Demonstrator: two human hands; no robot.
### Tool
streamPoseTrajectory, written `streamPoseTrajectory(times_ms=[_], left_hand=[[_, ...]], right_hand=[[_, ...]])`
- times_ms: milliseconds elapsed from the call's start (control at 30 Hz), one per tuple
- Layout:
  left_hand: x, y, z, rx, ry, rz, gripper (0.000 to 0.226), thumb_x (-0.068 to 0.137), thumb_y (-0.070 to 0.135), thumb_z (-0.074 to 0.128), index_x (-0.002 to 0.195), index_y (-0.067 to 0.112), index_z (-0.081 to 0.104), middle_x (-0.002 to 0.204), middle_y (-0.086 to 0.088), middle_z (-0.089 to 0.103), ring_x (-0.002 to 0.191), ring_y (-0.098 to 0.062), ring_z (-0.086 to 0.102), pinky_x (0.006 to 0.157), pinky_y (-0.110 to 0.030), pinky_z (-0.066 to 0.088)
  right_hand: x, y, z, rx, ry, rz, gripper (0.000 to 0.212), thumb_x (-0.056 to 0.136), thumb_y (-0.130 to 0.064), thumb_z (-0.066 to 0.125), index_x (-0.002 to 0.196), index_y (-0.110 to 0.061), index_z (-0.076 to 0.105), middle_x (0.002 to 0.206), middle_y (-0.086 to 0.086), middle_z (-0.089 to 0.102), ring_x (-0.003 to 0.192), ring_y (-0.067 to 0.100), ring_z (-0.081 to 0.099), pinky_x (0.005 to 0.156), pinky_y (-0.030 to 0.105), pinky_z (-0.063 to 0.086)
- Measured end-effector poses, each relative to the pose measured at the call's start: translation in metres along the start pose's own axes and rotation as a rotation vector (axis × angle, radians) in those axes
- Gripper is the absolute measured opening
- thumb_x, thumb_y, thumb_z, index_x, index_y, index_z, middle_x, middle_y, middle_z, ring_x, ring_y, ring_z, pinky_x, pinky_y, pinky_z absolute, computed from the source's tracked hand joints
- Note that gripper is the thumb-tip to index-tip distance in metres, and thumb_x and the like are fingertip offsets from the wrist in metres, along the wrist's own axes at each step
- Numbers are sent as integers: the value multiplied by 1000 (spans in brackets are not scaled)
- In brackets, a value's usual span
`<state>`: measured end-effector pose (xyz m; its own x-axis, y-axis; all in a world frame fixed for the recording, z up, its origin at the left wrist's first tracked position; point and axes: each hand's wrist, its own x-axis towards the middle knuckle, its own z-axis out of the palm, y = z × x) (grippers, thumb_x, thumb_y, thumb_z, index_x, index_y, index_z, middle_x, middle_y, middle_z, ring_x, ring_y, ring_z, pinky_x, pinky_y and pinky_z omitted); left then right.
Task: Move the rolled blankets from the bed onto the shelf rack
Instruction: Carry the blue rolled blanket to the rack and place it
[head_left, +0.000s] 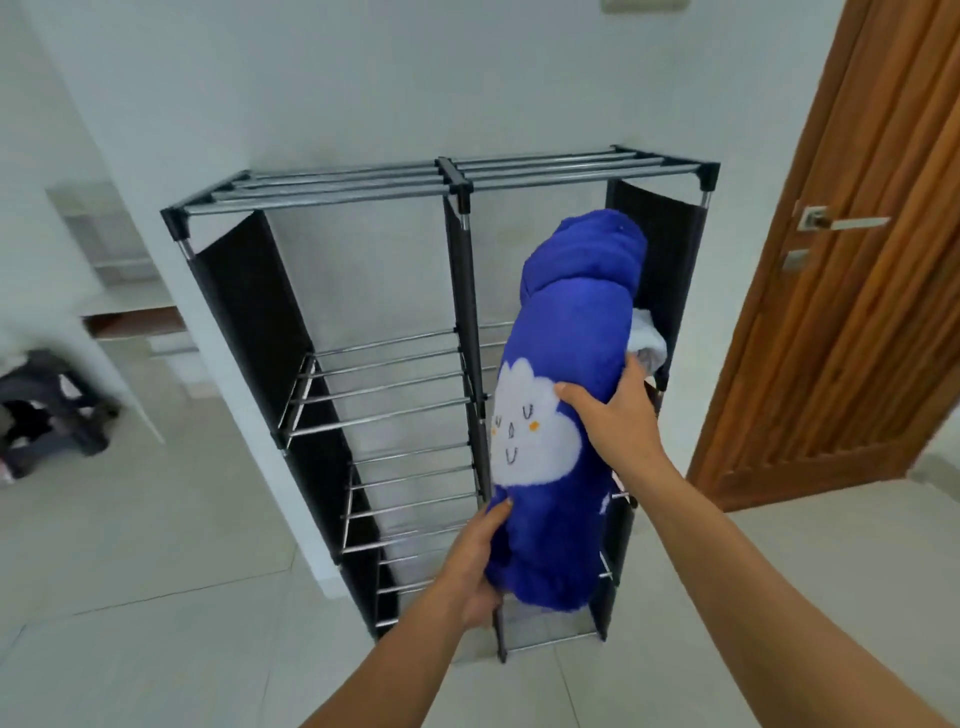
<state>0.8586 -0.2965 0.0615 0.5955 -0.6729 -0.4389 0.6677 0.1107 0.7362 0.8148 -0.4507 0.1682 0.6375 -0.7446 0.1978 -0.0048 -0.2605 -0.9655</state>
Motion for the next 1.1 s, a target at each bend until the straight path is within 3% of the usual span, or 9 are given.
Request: streamPoseTrajectory(times_ms=[100,300,433,667,800,1000,1100], left_hand=[[32,16,23,-31,15,64,38,86,23,65,123,19,63,112,-10,74,96,-28,71,66,-37,59],[78,46,51,-7,12,209,52,75,18,72,126,21,60,124,-11,69,114,-36,63,71,-40,58],[97,60,58,16,43,228,47,82,10,69,127,22,59,123,-10,69,112,-36,64,73,-45,59],[114,72,52,38,59,251,46,82,5,69,124,22,61,119,-6,71,108,-32,68,88,-59,54],[117,81,53,69,82,273,45,82,-1,67,120,23,61,117,-5,72,107,-31,68,90,-59,52],[125,102,70,138,48,363,49,82,-2,68,122,24,58,117,-4,72,104,-29,70,85,-50,57],[132,111,70,175,72,337,49,82,1,69,123,25,56,117,-3,72,103,-28,70,83,-49,57]], right_hand=[[58,-1,7,20,-44,-6,73,84,-27,68,145,-16,29,142,3,47,117,18,50,92,29,40],[143,1,30,-7,-172,43,72,85,-33,66,144,-16,29,140,6,48,120,26,51,96,34,42],[171,7,42,-21,-247,78,70,84,-30,67,142,-15,31,134,5,51,112,22,53,96,36,45],[189,30,57,-200,-382,134,77,82,-28,68,145,-12,26,143,10,46,127,30,48,108,46,40],[197,32,67,-247,-358,135,79,82,-23,64,148,-15,21,146,12,44,128,32,47,108,47,39],[217,6,77,-181,-222,8,68,85,-16,62,144,-17,30,142,9,47,124,29,50,96,31,40],[224,4,81,-223,-204,-28,64,84,-16,61,142,-15,33,141,10,48,123,29,50,97,32,39]])
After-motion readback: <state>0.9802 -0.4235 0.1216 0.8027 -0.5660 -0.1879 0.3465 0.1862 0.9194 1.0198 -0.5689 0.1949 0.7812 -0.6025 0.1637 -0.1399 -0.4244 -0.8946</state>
